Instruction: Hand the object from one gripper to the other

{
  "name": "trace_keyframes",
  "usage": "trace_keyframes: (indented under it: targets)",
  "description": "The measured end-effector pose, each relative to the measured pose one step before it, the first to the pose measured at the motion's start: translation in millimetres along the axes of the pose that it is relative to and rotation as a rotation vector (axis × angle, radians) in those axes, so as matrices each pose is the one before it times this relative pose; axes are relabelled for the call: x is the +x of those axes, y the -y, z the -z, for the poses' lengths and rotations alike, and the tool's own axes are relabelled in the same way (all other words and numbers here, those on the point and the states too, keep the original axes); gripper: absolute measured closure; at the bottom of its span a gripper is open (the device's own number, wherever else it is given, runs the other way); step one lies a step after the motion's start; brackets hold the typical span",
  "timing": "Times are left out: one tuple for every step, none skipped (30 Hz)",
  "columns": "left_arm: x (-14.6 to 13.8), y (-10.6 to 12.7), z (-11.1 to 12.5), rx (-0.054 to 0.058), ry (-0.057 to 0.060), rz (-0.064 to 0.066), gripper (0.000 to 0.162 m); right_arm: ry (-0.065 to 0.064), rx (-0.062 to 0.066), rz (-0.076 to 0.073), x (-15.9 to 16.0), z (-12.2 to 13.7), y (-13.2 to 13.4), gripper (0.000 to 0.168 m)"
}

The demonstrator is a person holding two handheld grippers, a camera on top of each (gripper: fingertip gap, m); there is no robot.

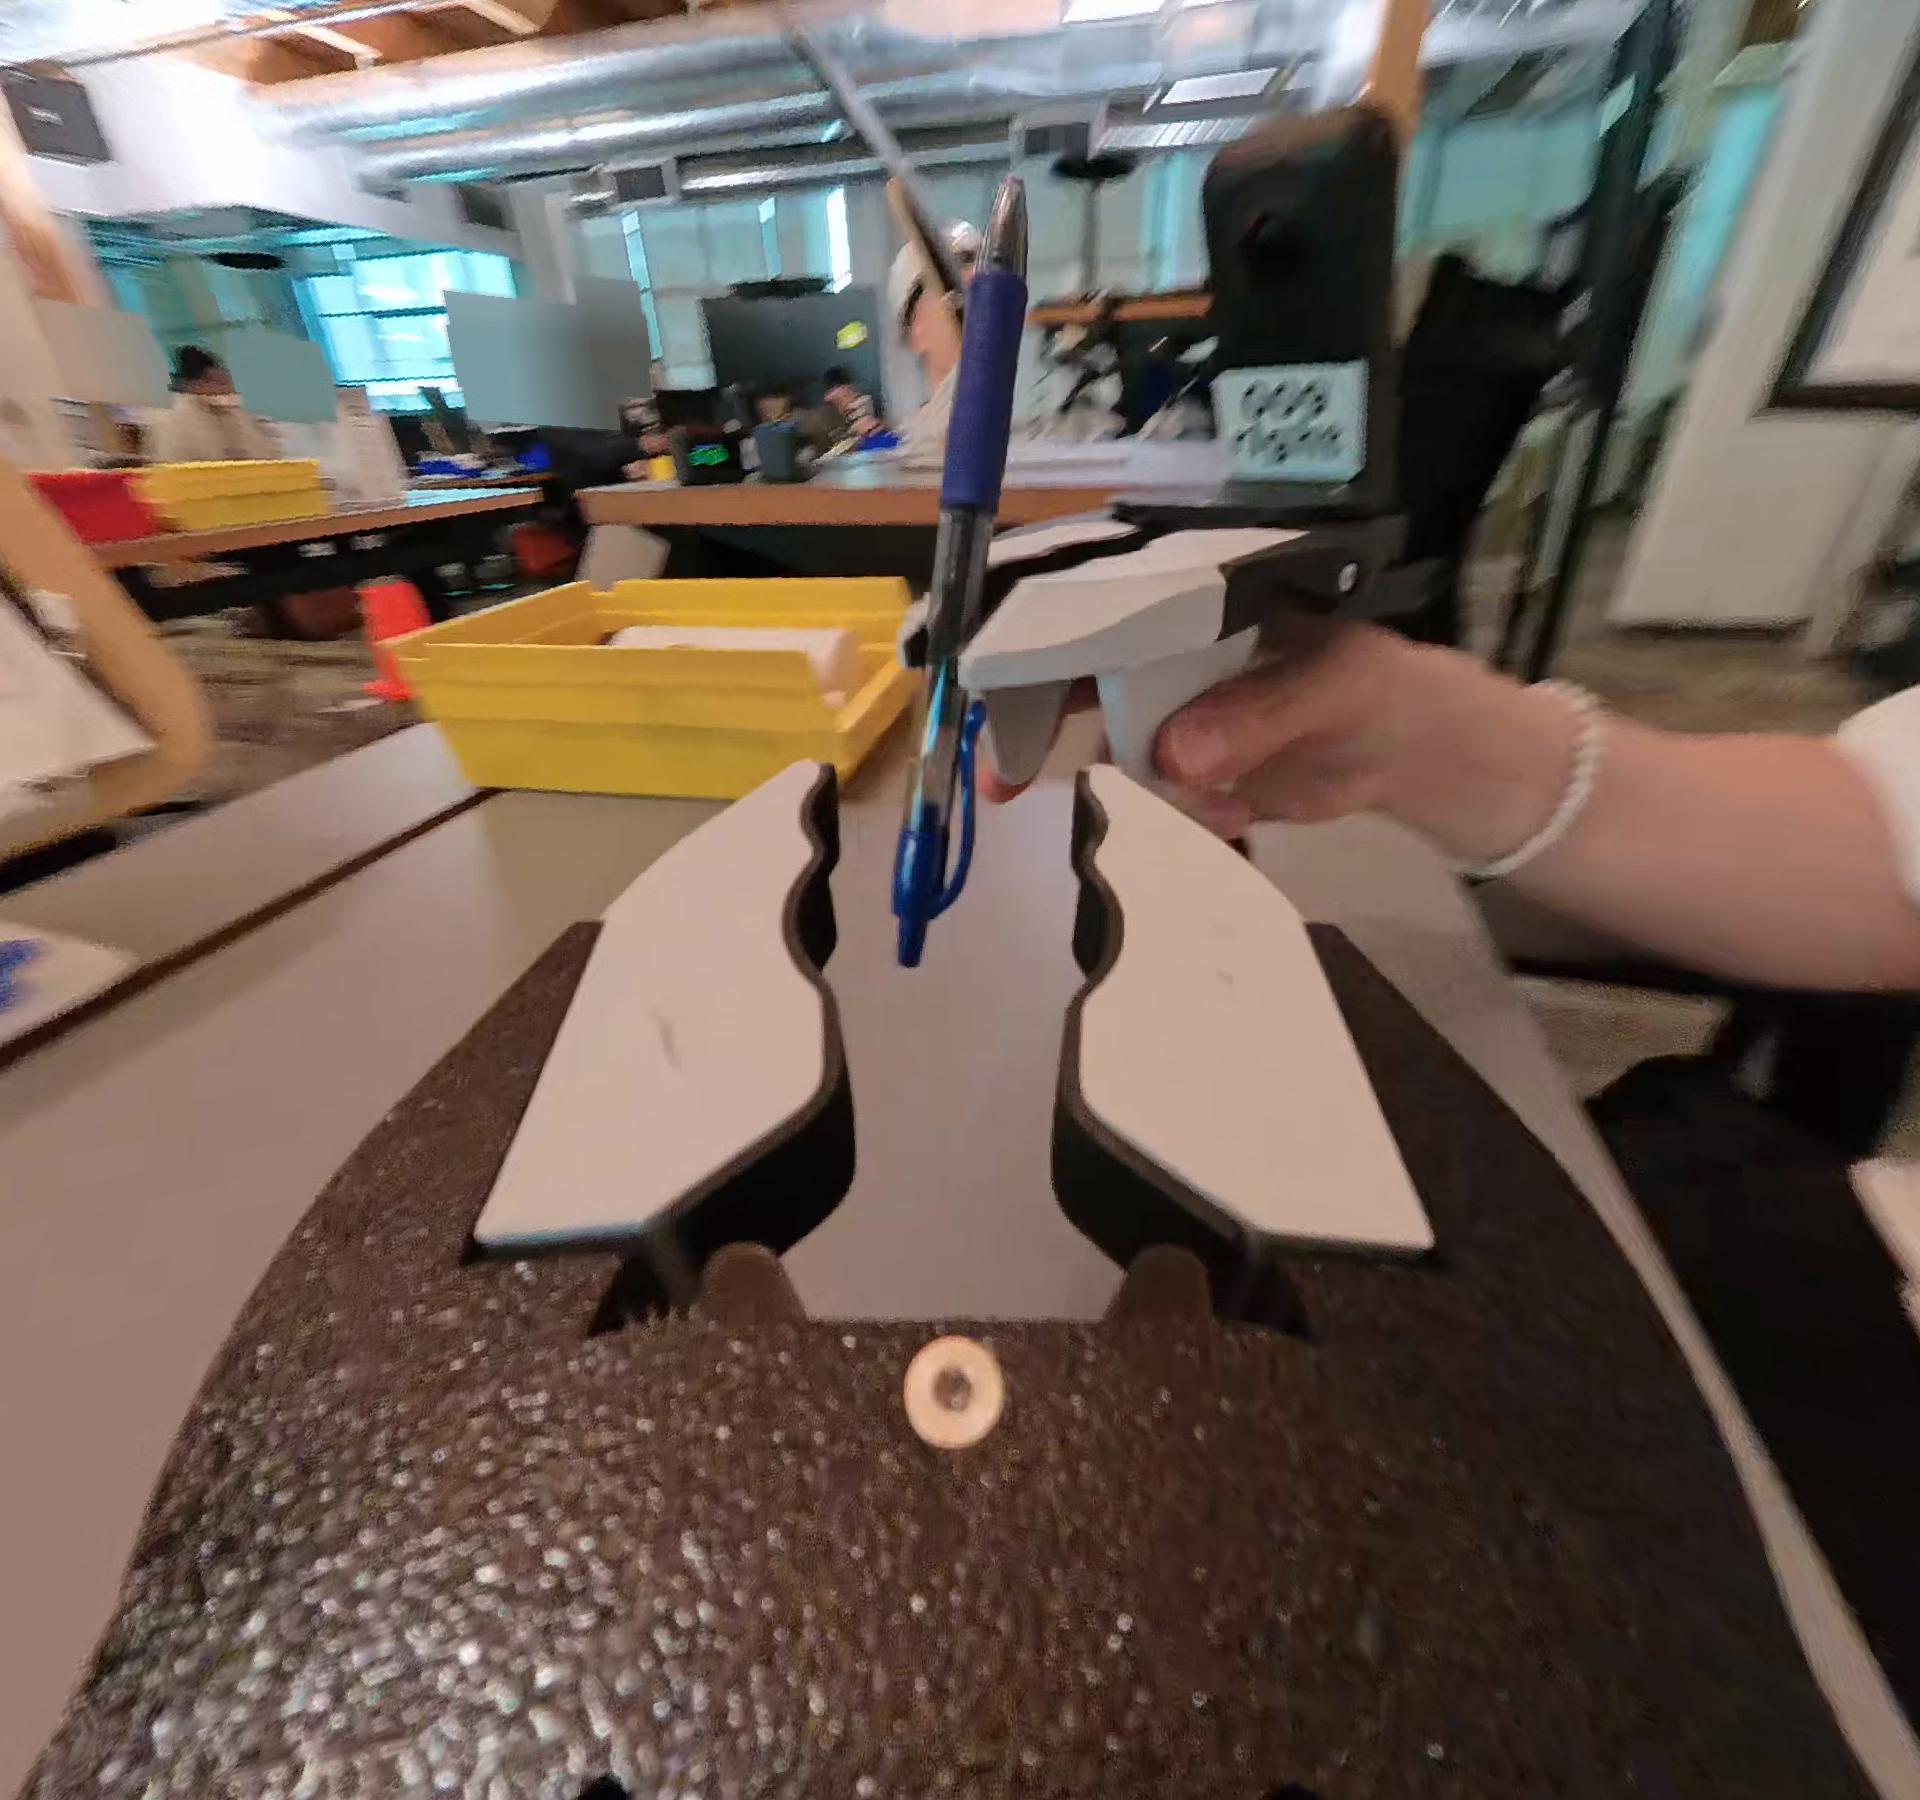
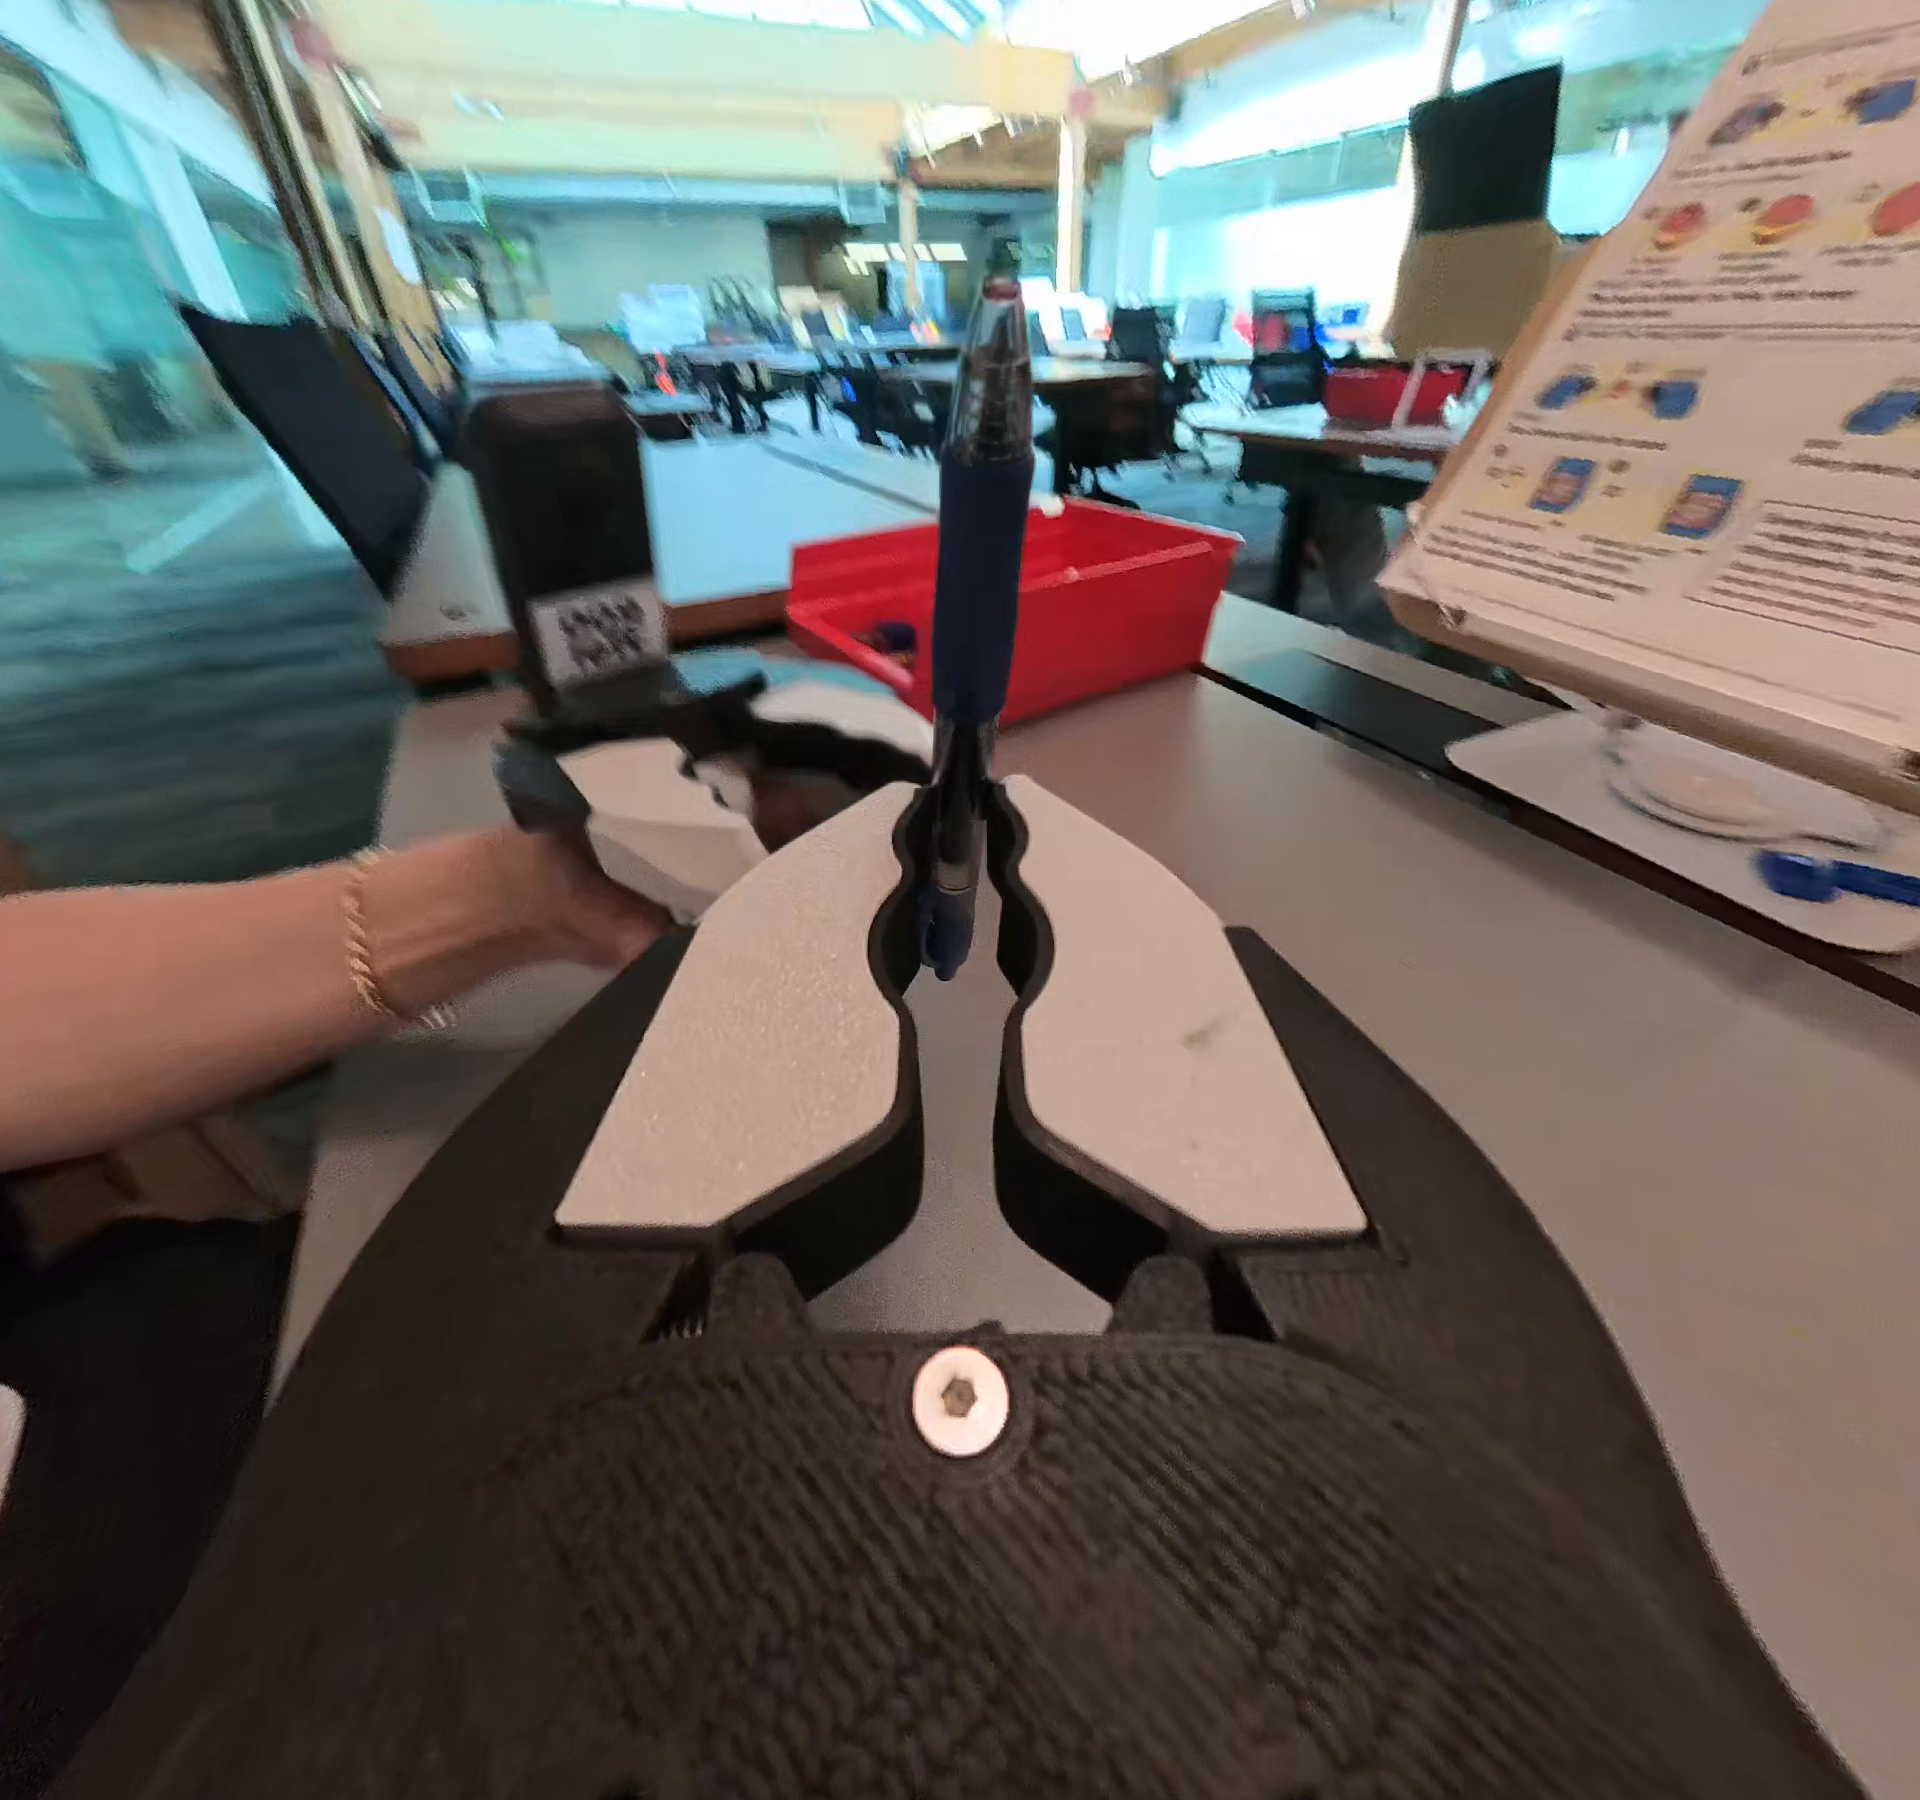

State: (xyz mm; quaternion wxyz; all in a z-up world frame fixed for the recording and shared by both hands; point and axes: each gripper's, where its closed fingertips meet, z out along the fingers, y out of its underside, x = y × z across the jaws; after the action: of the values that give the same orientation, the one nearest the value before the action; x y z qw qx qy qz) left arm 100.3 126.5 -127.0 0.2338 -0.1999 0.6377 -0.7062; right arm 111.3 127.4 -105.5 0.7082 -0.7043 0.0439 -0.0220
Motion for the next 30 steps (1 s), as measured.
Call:
trace_keyframes:
  targets:
    - [-4.05, 2.28, 1.27, -0.0372, 0.0498, -0.0569, 0.12, -0.0377, -0.0446, 0.0314, 4.98, 0.92, -4.08, 0.159]
    - [-2.87, 3.67, 0.67, -0.0325, 0.0451, -0.0471, 0.123, -0.0509, -0.0398, 0.0463, 5.55, 0.37, -3.96, 0.159]
    - [-2.49, 4.31, 0.04, -0.0272, 0.0447, -0.0315, 0.126, -0.0345, -0.0415, 0.0624, 2.18, -0.93, -4.87, 0.159]
    - [-2.08, 4.57, -0.36, -0.0195, 0.0433, -0.0181, 0.129, -0.0186, -0.0468, 0.0557, -0.7, -2.15, -5.72, 0.159]
    - [0.11, 4.81, -0.61, -0.0068, 0.0267, -0.0118, 0.13, -0.0181, -0.0261, 0.0484, -1.72, -2.62, -3.18, 0.159]
    - [2.12, 4.04, -0.65, -0.0008, 0.009, -0.0018, 0.133, -0.0087, -0.0132, 0.044, -3.59, -2.73, -1.79, 0.159]
    - [2.96, 2.46, -0.91, -0.0031, -0.0036, 0.0087, 0.134, 0.0034, -0.0231, 0.0327, -4.64, -2.9, -3.13, 0.159]
    - [3.39, 1.22, -0.93, -0.0027, -0.0134, 0.0106, 0.134, -0.0039, -0.0191, 0.0234, -2.98, -2.63, -2.55, 0.159]
    - [1.98, 0.08, -0.78, -0.0027, -0.0094, 0.0088, 0.136, -0.0035, -0.004, 0.0186, -2.56, -1.56, -0.49, 0.159]
    - [-1.01, -0.96, -0.27, -0.0054, 0.0079, 0.0063, 0.146, 0.0032, 0.003, 0.009, -2.64, -0.75, 0.81, 0.159]
    - [-1.51, -0.82, 0.03, -0.001, 0.0082, 0.0025, 0.151, 0.0044, -0.0029, -0.0009, -1.79, -0.45, 0.45, 0.159]
    - [-0.4, 0.46, 0.35, 0.0071, -0.0024, 0.0049, 0.151, -0.0088, -0.0015, -0.0026, 0.86, -0.09, 0.44, 0.159]
    - [-0.61, 0.98, 0.74, 0.0092, -0.0041, 0.0078, 0.151, 0.0003, 0.0071, 0.0012, -0.34, 0.18, 1.11, 0.159]
    - [-0.67, 1.15, 0.93, 0.0093, -0.0055, 0.0117, 0.151, 0.008, 0.0102, -0.0032, -1.32, 0.16, 1.35, 0.159]
    - [-0.66, 1.85, 0.95, 0.0158, -0.0087, 0.0209, 0.151, 0.0078, 0.0155, -0.0074, -0.95, 0.42, 1.77, 0.158]
    - [-1.45, 2.81, 1.31, 0.0281, -0.0061, 0.0336, 0.151, 0.0021, 0.0211, -0.0105, 0.41, 0.72, 2.52, 0.158]
    - [-2.51, 4.38, 1.8, 0.0425, -0.0022, 0.0488, 0.151, -0.0053, 0.0262, -0.0102, 1.72, 1.08, 2.55, 0.158]
    - [-2.88, 4.39, 1.93, 0.0457, -0.0049, 0.0647, 0.151, -0.0107, 0.0272, -0.0101, 3.03, 0.82, 1.98, 0.152]
    - [-2.67, 4.49, 1.87, 0.0504, -0.0095, 0.0748, 0.152, -0.0124, 0.0498, -0.0237, 3.54, 1.58, 5.03, 0.142]
    - [-2.55, 4.75, 1.74, 0.0595, -0.0114, 0.0871, 0.152, -0.0081, 0.0524, -0.0355, 3.69, 1.69, 5.5, 0.137]
    - [-3.08, 4.87, 1.58, 0.0637, -0.0068, 0.0902, 0.151, 0.0108, 0.0519, -0.0421, 1.35, 1.71, 5.52, 0.133]
    - [-3.86, 5.1, 1.81, 0.0632, -0.0005, 0.0833, 0.152, 0.0319, 0.031, -0.03, -1.61, 1.33, 2.41, 0.125]
    - [-3.41, 4.86, 1.82, 0.0562, -0.0027, 0.0739, 0.152, 0.0144, 0.0077, -0.0163, 0.23, 0.66, -1.04, 0.121]
    - [-2.74, 4.71, 2.05, 0.0495, -0.003, 0.0579, 0.152, 0.01, 0.001, 0.0048, 0.03, 0.39, -1.74, 0.117]
    - [-2.79, 4.23, 2.02, 0.0433, 0.0014, 0.0454, 0.152, 0.0105, 0.0161, 0.0115, -1.45, 0.17, 0.48, 0.114]
    - [-2.01, 3.02, 1.39, 0.0339, -0.0009, 0.0472, 0.152, 0.0041, 0.0249, 0.0051, -1.53, 0.04, 2.28, 0.114]
    - [-0.03, 1.46, 0.41, 0.0235, -0.0162, 0.0575, 0.151, -0.0025, 0.0298, -0.0052, -1.12, -0.44, 3.42, 0.115]
    - [0.84, 1.23, 0.18, 0.0271, -0.02, 0.0576, 0.151, -0.0029, 0.0276, -0.008, -1.16, -0.63, 3.43, 0.12]
    - [1.01, 1.76, 0.17, 0.0347, -0.0172, 0.0437, 0.151, -0.0084, 0.0142, -0.0019, -0.17, -0.58, 1.6, 0.128]
    - [1.5, 0.12, -0.07, 0.0223, -0.0206, 0.0356, 0.151, -0.0153, 0.0078, 0.0052, 0.8, -0.32, 0.72, 0.135]
